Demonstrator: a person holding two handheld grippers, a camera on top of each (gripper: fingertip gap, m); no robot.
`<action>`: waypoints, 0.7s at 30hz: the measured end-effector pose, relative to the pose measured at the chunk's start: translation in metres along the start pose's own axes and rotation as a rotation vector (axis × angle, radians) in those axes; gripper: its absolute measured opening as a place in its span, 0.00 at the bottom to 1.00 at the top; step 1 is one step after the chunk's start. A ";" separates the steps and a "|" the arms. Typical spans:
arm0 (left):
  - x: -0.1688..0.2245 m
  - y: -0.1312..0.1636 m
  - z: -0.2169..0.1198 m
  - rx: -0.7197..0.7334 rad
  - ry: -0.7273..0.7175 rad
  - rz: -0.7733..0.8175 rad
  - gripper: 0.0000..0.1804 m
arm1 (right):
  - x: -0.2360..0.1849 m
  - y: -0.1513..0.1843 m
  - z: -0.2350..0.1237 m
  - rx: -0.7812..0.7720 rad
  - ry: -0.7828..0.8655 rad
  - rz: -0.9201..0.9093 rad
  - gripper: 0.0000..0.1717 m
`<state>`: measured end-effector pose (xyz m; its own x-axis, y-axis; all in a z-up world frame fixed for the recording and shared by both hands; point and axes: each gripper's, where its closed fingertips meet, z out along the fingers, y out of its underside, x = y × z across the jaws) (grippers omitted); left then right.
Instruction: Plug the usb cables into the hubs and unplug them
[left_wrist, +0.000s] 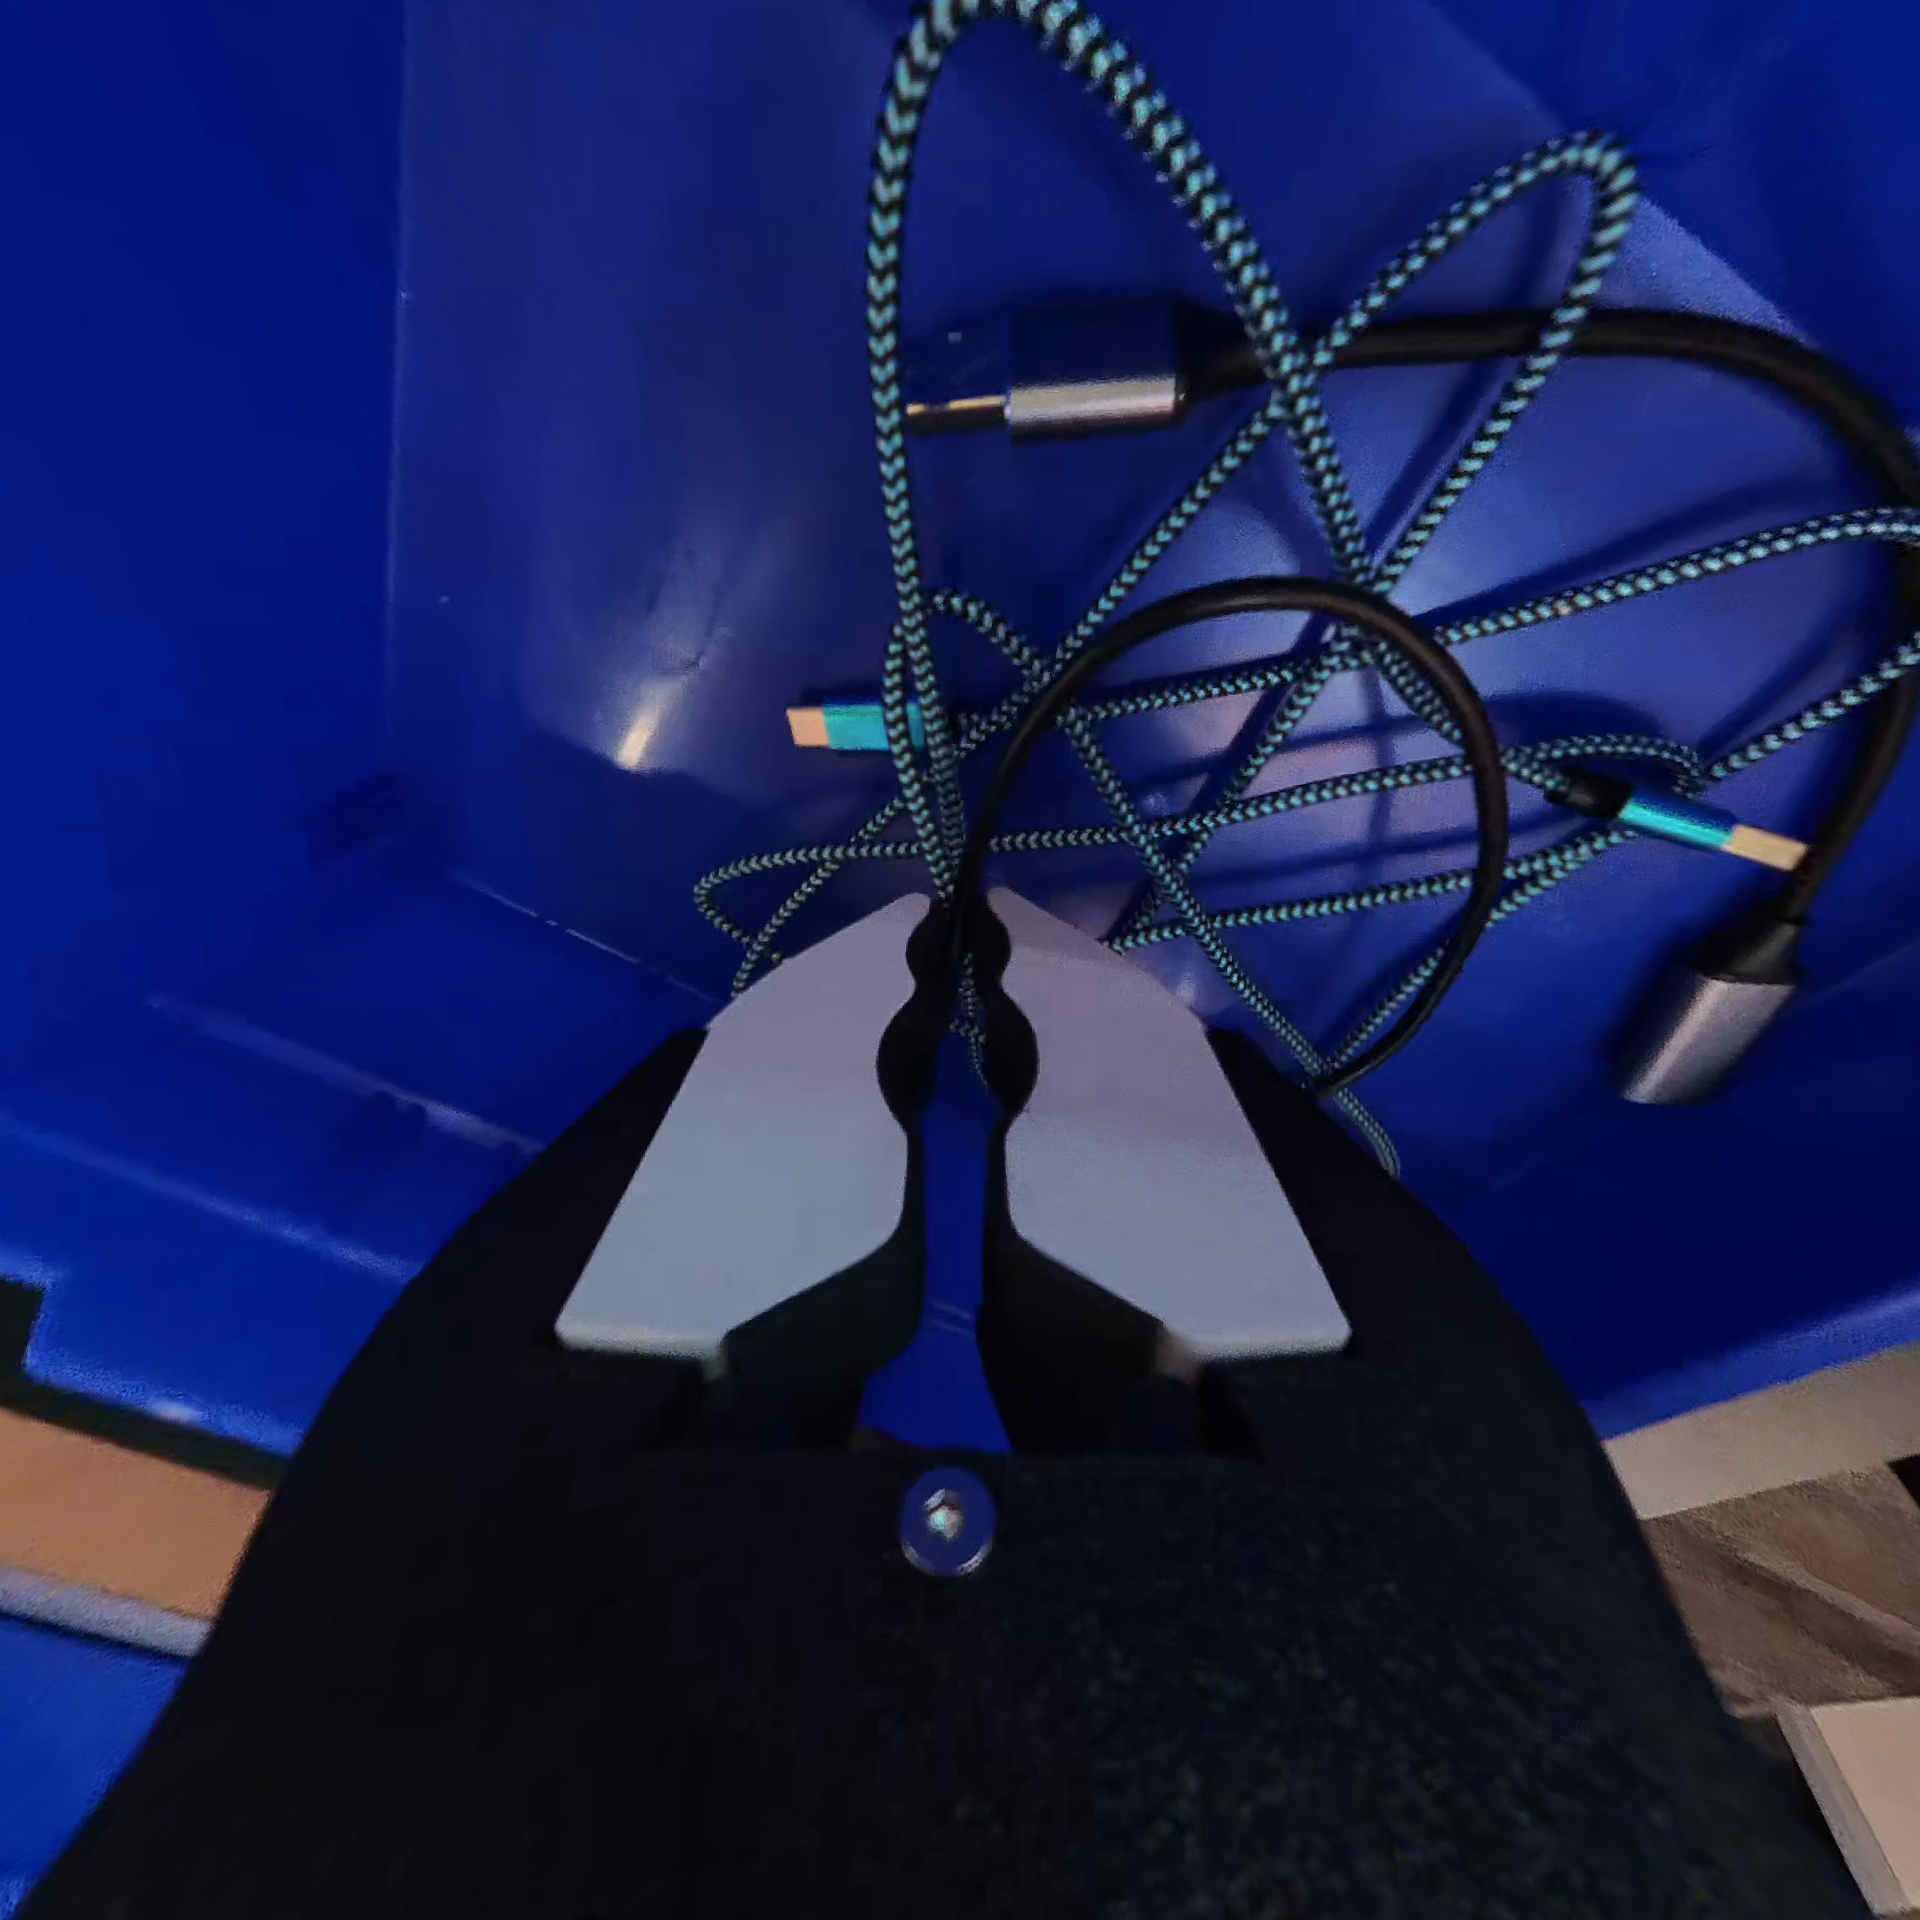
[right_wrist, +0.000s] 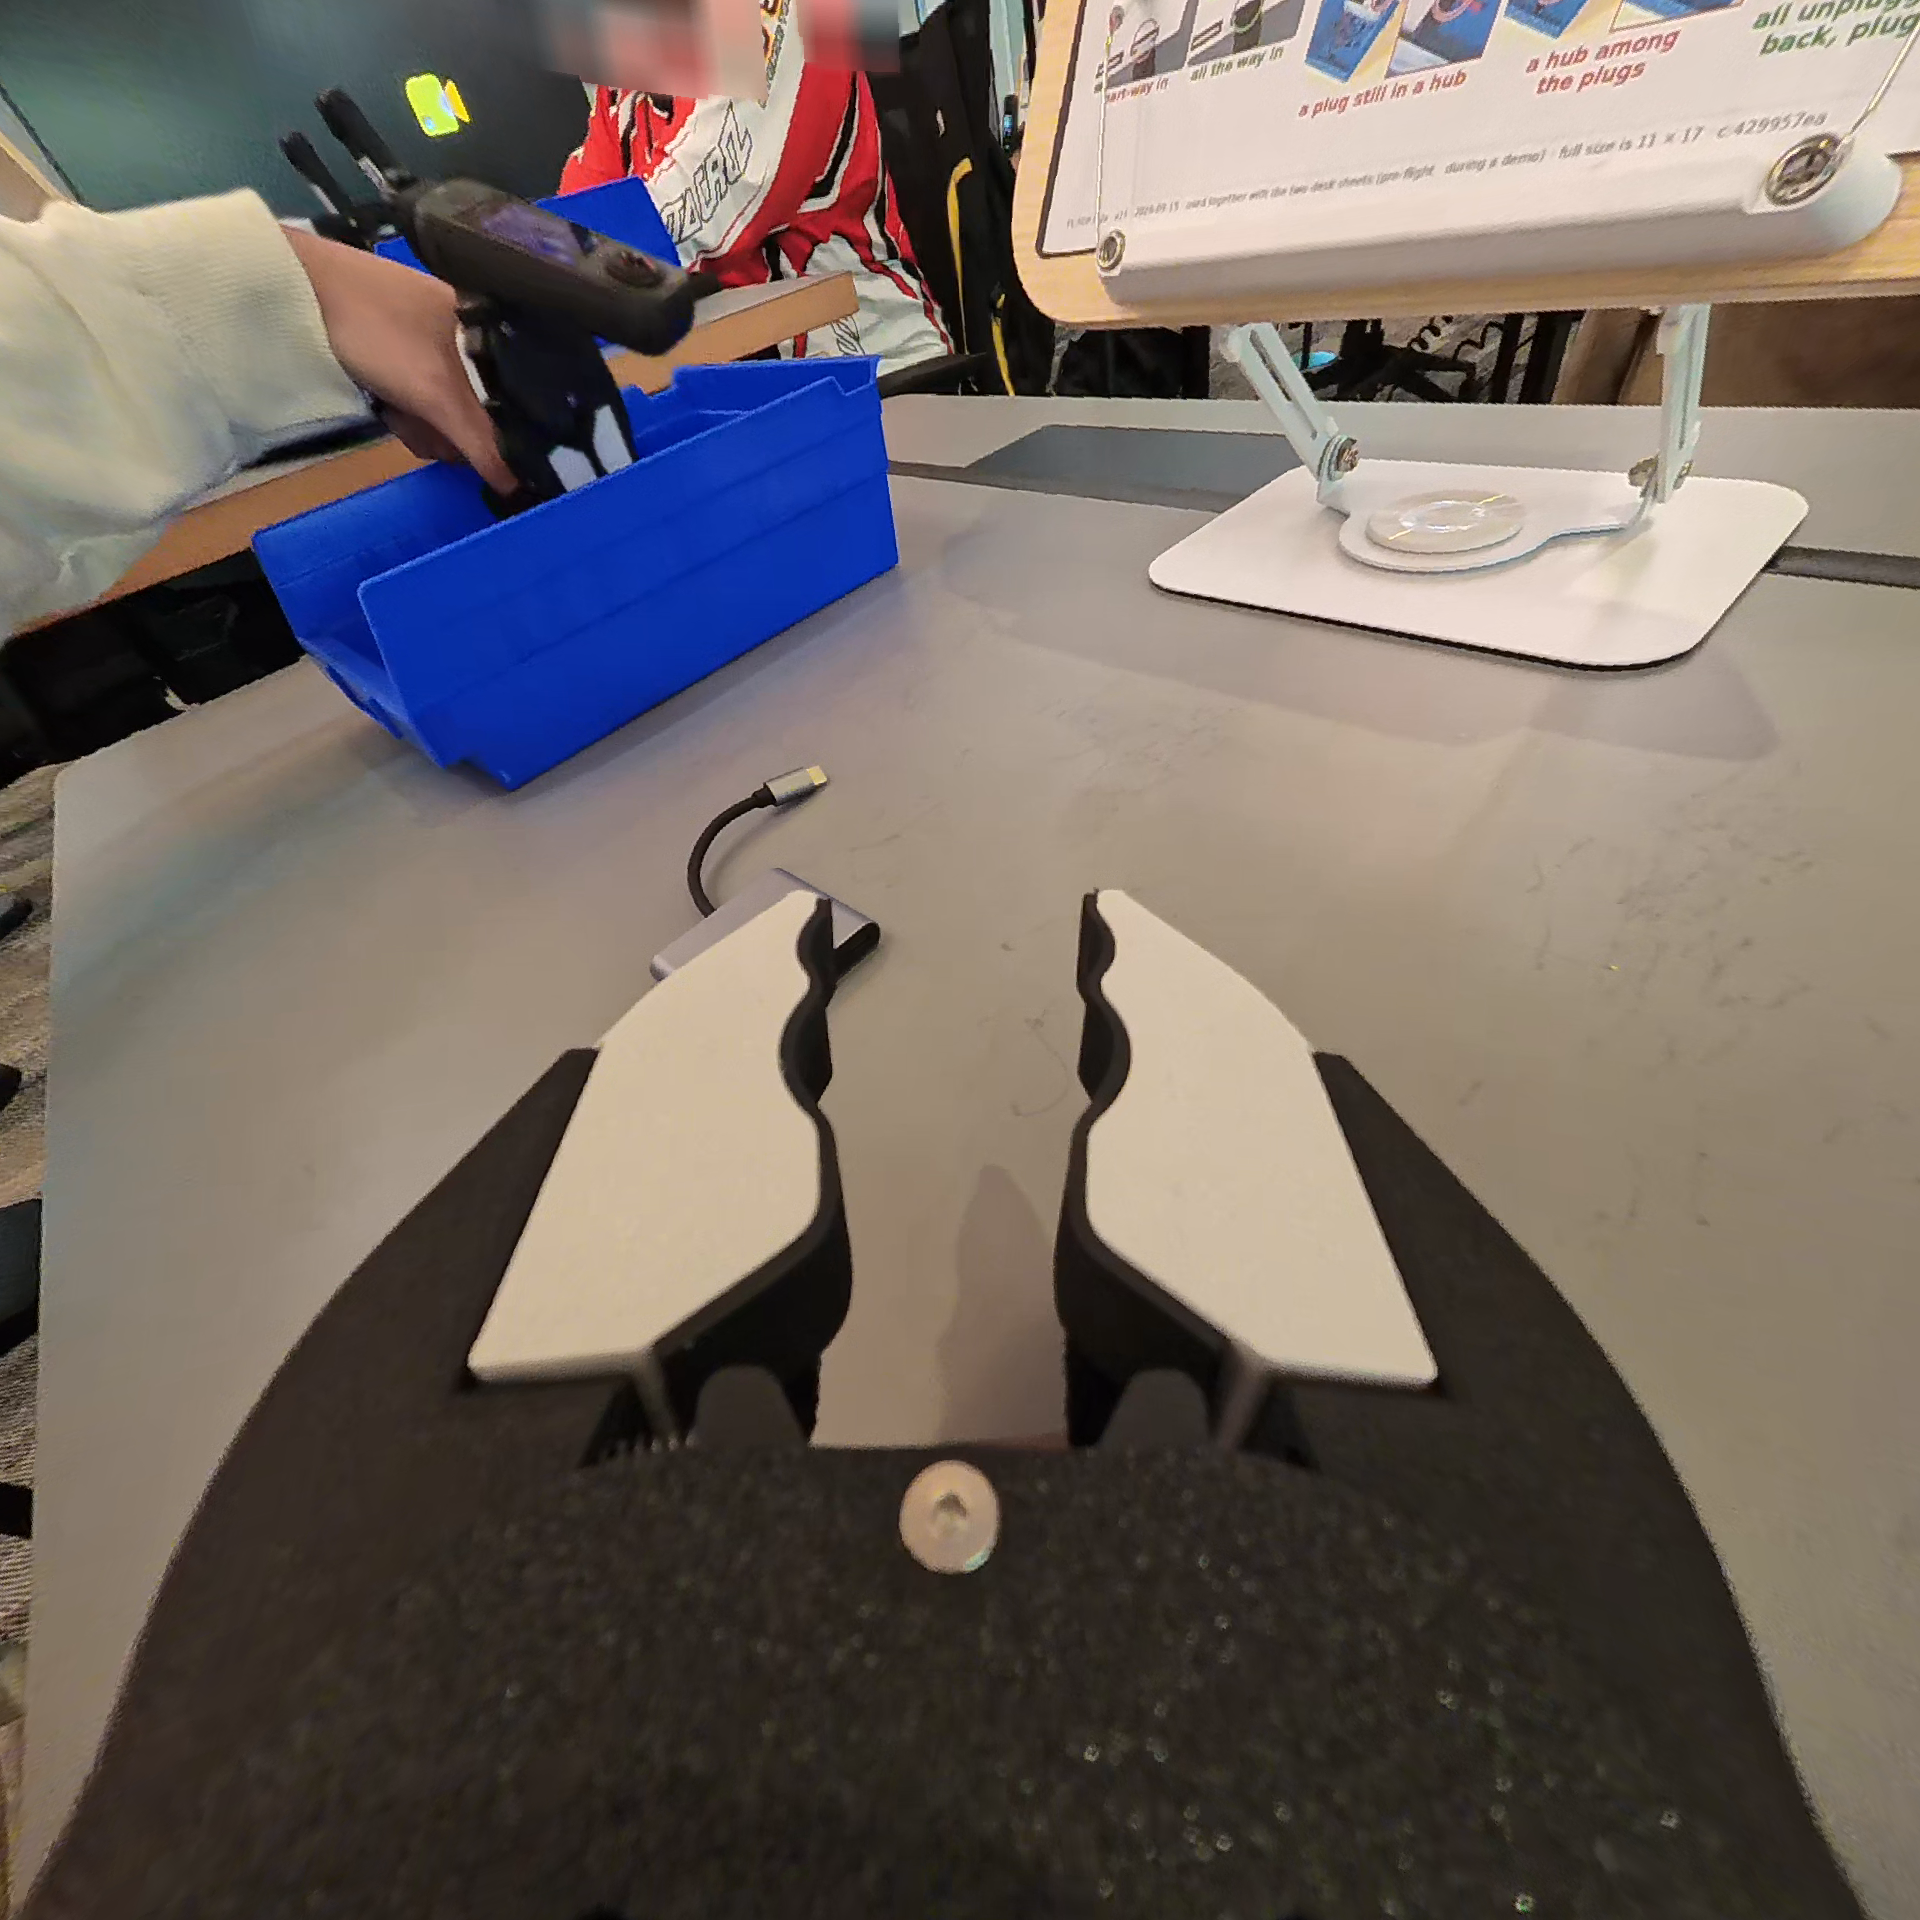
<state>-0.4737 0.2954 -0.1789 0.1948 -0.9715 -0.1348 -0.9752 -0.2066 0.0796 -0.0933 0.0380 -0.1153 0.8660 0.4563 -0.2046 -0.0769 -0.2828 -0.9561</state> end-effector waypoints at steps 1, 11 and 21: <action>0.001 0.001 -0.005 0.009 -0.006 -0.001 0.03 | 0.000 0.000 0.000 0.001 0.000 0.000 0.26; 0.011 0.013 -0.065 0.028 -0.122 0.033 0.03 | -0.003 0.000 -0.001 0.002 0.003 -0.023 0.25; 0.011 0.002 -0.070 0.110 -0.161 0.031 0.02 | 0.000 -0.001 -0.002 0.010 -0.004 0.014 0.24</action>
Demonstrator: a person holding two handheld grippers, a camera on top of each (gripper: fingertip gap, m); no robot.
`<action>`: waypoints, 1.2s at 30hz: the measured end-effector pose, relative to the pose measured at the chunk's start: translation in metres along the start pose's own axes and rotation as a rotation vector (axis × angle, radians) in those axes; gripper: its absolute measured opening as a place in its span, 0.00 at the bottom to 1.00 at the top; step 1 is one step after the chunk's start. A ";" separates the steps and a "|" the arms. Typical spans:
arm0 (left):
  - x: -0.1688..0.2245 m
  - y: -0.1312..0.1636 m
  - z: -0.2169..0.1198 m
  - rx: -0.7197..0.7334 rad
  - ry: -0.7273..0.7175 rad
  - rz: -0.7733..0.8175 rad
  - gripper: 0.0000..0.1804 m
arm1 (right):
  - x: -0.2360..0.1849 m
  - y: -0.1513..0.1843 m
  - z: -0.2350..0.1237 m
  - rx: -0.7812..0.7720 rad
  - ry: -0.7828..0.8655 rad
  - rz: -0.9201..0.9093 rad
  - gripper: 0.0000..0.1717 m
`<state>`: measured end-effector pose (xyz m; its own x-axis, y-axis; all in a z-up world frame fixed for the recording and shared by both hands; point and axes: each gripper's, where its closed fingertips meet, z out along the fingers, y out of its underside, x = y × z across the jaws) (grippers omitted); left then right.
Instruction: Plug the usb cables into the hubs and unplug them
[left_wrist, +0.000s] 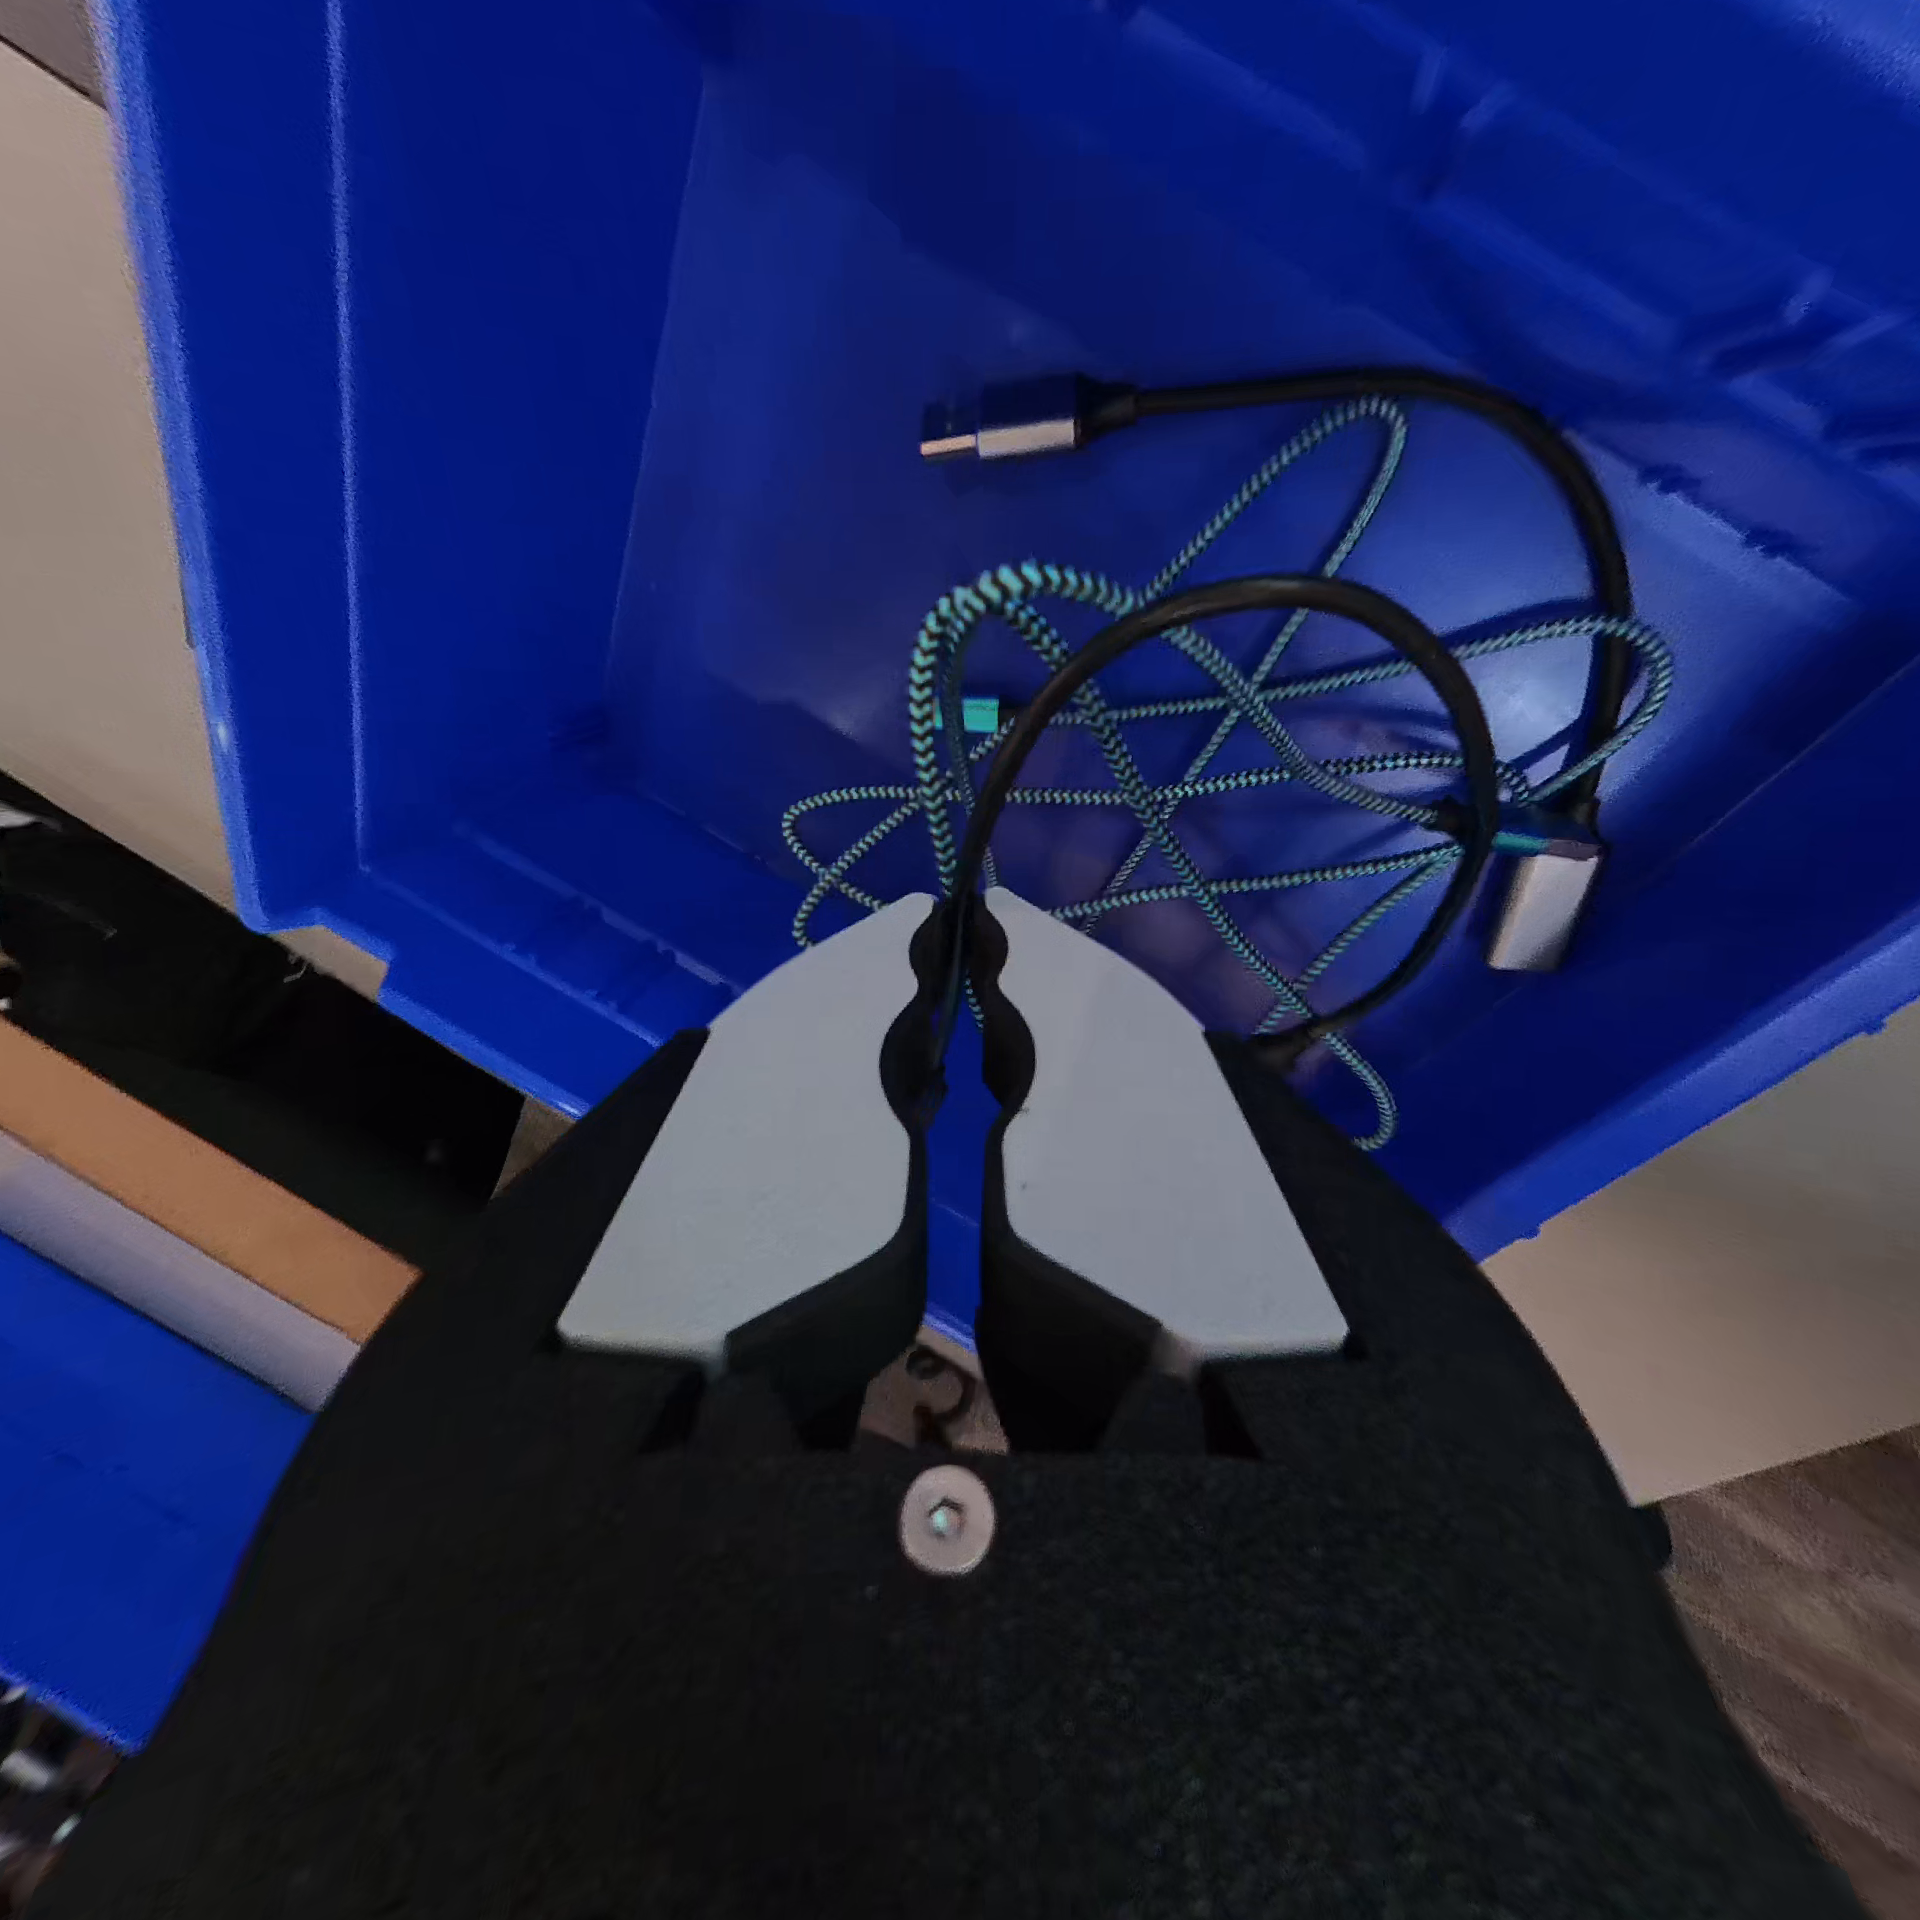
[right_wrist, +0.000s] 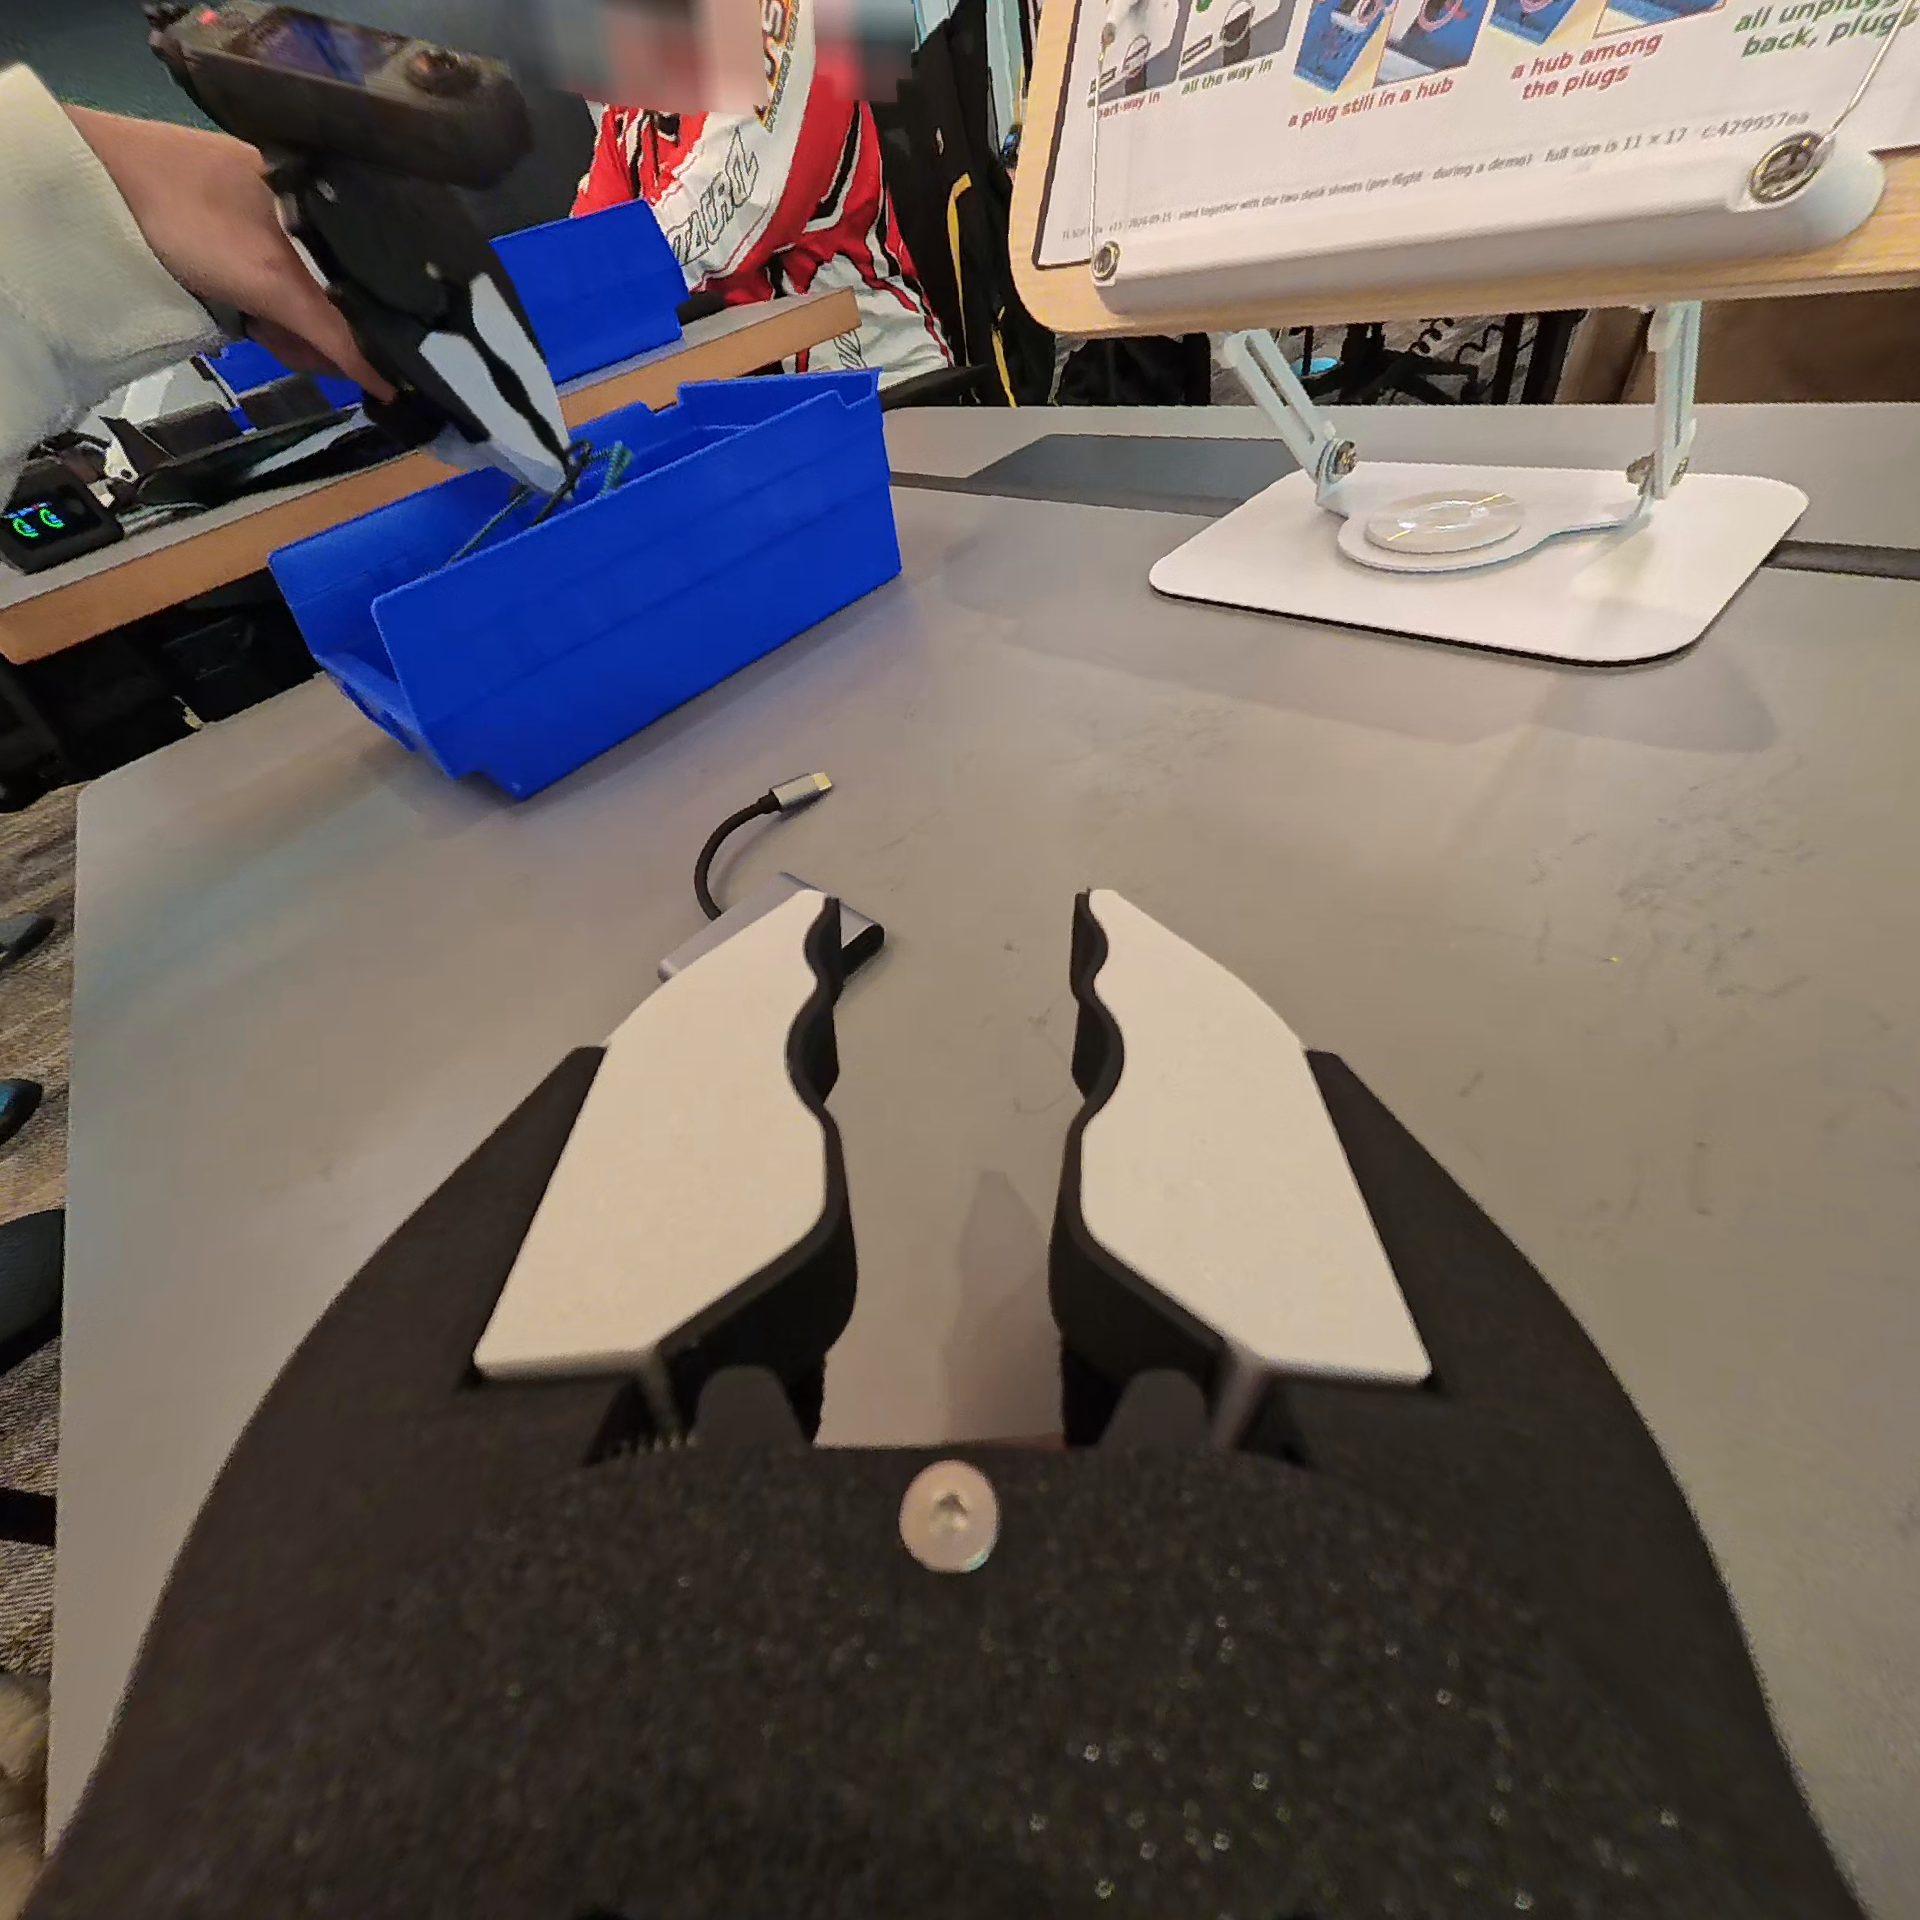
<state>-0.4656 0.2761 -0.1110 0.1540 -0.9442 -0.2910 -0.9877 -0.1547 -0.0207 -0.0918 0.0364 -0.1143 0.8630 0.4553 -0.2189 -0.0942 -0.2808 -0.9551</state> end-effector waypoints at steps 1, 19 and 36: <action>0.000 -0.003 -0.003 0.027 0.010 -0.010 0.02 | 0.000 0.000 0.000 -0.001 0.001 -0.002 0.24; -0.010 -0.006 -0.015 0.120 -0.008 -0.113 0.02 | -0.002 0.001 0.001 -0.007 0.001 -0.017 0.24; -0.017 -0.011 -0.020 0.201 -0.094 -0.081 0.02 | -0.002 0.001 0.001 -0.011 -0.002 -0.015 0.24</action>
<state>-0.4565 0.2880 -0.0871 0.2395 -0.8983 -0.3682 -0.9588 -0.1593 -0.2350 -0.0941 0.0363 -0.1154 0.8632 0.4613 -0.2053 -0.0758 -0.2835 -0.9560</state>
